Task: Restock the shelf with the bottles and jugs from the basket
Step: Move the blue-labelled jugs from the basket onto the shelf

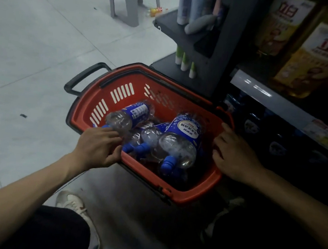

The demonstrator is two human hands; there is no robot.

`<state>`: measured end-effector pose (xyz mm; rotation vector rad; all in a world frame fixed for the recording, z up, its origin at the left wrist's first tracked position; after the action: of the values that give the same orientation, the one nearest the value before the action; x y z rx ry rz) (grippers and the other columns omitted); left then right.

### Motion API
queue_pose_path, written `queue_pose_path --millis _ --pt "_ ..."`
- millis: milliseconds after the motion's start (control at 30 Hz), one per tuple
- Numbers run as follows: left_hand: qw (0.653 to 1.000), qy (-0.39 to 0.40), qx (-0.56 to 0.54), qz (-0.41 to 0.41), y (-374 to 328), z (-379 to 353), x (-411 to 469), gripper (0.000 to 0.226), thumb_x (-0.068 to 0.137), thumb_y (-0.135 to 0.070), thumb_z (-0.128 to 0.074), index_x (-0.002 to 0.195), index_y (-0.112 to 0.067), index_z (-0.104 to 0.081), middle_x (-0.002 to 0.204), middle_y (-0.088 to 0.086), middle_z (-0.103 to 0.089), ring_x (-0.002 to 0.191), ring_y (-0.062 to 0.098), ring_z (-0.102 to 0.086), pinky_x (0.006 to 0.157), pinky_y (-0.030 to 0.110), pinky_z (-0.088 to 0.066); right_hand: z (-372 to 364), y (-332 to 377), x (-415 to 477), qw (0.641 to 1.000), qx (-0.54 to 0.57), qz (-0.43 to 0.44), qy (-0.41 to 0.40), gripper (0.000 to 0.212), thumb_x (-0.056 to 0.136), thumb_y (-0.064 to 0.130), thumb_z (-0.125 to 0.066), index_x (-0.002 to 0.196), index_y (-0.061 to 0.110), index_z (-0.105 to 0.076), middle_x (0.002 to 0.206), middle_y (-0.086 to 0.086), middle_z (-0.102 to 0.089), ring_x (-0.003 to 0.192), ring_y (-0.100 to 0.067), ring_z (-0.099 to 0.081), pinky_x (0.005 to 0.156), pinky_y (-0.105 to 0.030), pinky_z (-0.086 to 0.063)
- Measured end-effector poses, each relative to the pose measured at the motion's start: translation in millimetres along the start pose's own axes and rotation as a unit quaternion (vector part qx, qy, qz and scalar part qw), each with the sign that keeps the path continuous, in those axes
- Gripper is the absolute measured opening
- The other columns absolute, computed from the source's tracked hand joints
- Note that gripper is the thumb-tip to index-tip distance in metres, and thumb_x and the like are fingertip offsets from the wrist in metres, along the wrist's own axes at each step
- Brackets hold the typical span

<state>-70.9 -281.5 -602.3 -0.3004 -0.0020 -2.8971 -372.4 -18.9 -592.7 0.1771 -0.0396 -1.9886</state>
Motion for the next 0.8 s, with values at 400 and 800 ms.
queue_pose_path --millis 400,800 --pt "0.998 0.035 0.022 -0.051 37 8 14 0.050 0.085 -0.039 -0.038 0.091 -0.008 -0.078 0.084 0.015 -0.073 0.067 0.036 -0.069 0.054 0.040 -0.056 -4 46 -18 0.999 0.002 -0.036 0.025 0.050 0.094 0.035 -0.029 0.118 0.023 -0.071 0.141 0.004 -0.055 0.155 -0.021 -0.003 0.124 -0.044 -0.011" --pt "0.987 0.127 0.077 0.058 32 43 3 0.056 0.094 -0.049 -0.027 0.119 -0.020 -0.067 0.106 0.008 -0.064 0.090 0.026 -0.058 0.082 0.041 -0.050 2 79 -16 0.998 0.001 -0.054 0.013 0.053 0.095 0.059 -0.047 0.133 0.024 -0.054 0.154 -0.008 -0.038 0.151 -0.027 -0.017 0.122 -0.054 -0.018"
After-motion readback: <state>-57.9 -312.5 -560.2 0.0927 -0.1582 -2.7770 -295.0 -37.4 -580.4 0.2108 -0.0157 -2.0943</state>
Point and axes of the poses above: each hand's wrist, its own x-axis towards the middle knuckle, its own z-axis out of the back of the hand, y = z × x, the point moved 2 cm from there along x, towards the middle knuckle
